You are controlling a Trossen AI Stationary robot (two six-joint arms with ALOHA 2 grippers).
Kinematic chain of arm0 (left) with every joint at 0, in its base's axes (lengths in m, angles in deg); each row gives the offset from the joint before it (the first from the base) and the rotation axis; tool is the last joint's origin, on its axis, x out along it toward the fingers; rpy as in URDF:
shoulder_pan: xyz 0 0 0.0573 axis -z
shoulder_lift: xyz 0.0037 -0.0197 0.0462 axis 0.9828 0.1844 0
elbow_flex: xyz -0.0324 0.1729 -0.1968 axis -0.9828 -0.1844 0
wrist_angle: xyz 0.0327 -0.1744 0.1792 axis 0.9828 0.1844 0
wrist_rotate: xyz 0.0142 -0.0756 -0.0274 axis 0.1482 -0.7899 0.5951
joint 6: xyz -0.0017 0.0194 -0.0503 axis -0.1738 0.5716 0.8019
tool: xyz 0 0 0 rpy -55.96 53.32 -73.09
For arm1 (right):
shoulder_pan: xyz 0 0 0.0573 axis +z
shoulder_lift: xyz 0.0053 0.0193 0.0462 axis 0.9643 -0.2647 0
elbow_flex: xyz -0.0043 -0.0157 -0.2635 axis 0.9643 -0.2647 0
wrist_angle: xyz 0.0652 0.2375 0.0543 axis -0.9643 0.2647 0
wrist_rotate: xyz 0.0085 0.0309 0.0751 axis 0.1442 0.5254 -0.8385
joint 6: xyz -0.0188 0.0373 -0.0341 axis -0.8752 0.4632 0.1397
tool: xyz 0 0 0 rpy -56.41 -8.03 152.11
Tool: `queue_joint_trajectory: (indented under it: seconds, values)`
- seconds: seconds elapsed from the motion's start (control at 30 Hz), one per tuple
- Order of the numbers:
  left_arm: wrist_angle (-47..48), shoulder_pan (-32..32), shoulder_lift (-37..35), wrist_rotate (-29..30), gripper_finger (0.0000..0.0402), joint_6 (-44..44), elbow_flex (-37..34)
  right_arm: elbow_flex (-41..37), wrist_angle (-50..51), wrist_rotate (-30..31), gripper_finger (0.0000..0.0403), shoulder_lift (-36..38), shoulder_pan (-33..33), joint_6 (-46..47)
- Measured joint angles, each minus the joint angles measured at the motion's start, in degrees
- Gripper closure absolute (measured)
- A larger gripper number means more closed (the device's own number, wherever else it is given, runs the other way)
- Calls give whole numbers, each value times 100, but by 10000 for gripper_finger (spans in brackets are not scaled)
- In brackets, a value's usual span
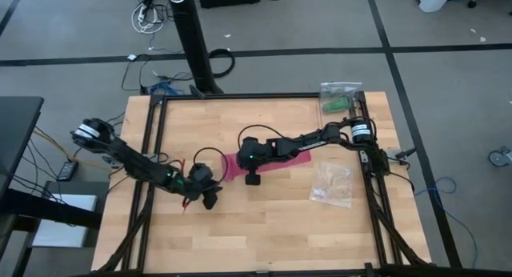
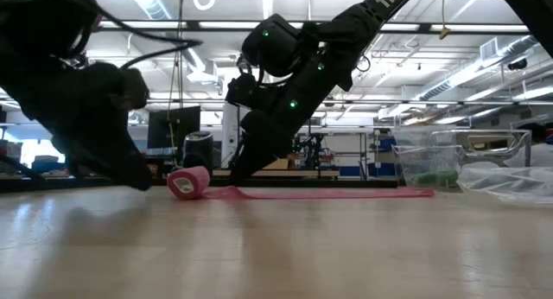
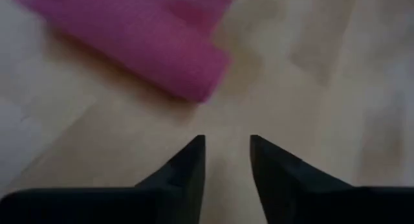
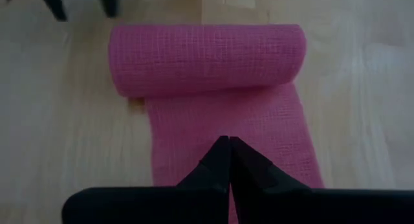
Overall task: Roll bandage
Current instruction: Roll the pink bandage
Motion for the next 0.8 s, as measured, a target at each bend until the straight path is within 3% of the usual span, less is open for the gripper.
queue_joint_trajectory:
  seconds: [0.1, 0.23, 0.8]
  values:
    - [-669, 0, 441, 311, 240, 20, 28, 0, -6, -1, 398, 4, 4, -10]
    - [-822, -4, 799, 783, 225, 60, 98, 0, -19, -1, 398, 4, 14, -13]
    - [-715, -85, 1109, 1693, 231, 502, 179, 0, -184, -1, 399, 11, 35, -31]
